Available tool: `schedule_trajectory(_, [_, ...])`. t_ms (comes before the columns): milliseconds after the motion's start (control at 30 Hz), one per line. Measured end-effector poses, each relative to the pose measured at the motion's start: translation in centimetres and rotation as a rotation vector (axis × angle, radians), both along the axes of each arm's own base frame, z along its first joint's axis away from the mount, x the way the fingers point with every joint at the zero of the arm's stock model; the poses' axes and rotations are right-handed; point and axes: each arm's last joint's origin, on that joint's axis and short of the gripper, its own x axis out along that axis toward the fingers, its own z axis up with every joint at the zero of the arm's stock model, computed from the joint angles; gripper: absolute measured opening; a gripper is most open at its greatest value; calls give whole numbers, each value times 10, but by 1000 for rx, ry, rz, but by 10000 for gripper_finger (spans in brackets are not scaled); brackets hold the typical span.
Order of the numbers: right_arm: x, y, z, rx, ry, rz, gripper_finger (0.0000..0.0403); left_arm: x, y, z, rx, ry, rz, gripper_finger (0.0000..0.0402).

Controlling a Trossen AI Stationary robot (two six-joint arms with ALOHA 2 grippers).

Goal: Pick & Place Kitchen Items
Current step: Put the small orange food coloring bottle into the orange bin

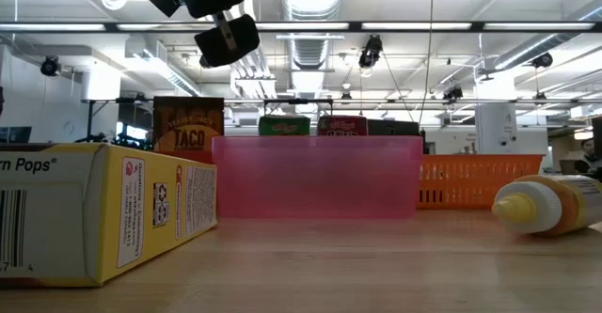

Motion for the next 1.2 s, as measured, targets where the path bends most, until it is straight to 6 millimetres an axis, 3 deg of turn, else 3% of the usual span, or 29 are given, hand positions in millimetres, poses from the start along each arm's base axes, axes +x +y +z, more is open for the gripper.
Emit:
schedule_trajectory(600, [2,-6,1,77,8,5,247,2,-3,7,-1,-62,-27,90])
schedule_trajectory(1200, [1,-5,1,115,32,4,215,3,-3,8,9,-79,-31,90])
